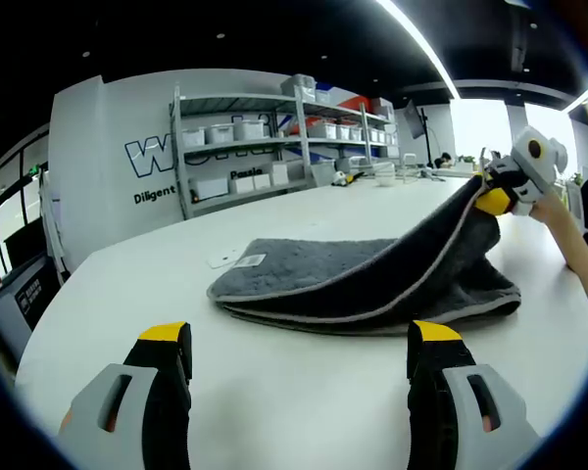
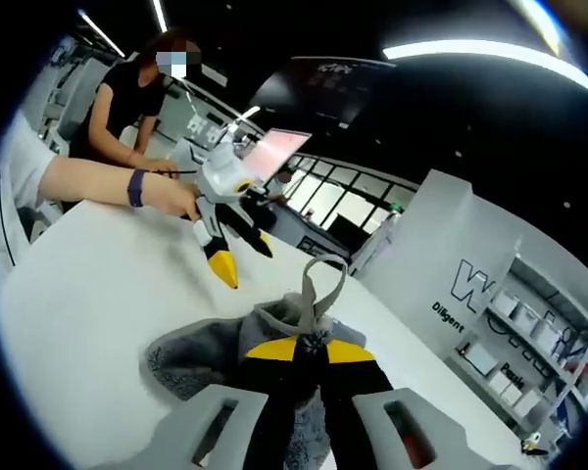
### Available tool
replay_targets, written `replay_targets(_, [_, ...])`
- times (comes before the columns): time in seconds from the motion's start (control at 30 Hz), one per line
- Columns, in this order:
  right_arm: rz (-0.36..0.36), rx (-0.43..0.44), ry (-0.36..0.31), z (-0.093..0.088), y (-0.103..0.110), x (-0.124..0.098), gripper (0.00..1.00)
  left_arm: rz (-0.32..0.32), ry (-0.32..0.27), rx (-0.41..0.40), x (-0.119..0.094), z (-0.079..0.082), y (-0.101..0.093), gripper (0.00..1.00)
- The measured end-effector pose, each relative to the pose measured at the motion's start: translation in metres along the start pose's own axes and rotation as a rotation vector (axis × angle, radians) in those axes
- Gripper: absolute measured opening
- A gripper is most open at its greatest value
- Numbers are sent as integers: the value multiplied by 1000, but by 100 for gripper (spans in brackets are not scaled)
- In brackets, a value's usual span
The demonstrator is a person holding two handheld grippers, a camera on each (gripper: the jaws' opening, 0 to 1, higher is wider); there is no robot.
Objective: Open the folded towel by lifting each exposed corner and separating the folded layers until the towel lies flat within the target outline without major curled edges
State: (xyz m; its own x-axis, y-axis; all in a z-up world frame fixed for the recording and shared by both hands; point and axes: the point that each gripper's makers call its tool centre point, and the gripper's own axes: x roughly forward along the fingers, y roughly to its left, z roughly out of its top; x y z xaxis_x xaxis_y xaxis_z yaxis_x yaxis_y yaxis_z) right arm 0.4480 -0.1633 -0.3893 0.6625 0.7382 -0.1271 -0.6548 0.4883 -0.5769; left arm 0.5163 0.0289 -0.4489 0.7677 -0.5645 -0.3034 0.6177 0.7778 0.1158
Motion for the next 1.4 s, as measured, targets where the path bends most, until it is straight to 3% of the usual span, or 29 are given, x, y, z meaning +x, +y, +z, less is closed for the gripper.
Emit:
replay_targets(0.27, [-107, 25, 2, -3, -24, -8, 4, -2, 0, 0, -1, -1, -4, 90])
replay_targets(0.77, [-304, 77, 77, -22, -64, -27, 4, -4, 3, 2, -1, -2, -7, 90])
replay_targets(1.03, [-358, 85, 115, -31, -75, -33, 4, -4, 3, 3, -1, -3, -8, 90])
replay_targets(1.4, [-435, 113, 114, -34, -90, -44, 4, -4, 5, 2, -1, -3, -8, 90])
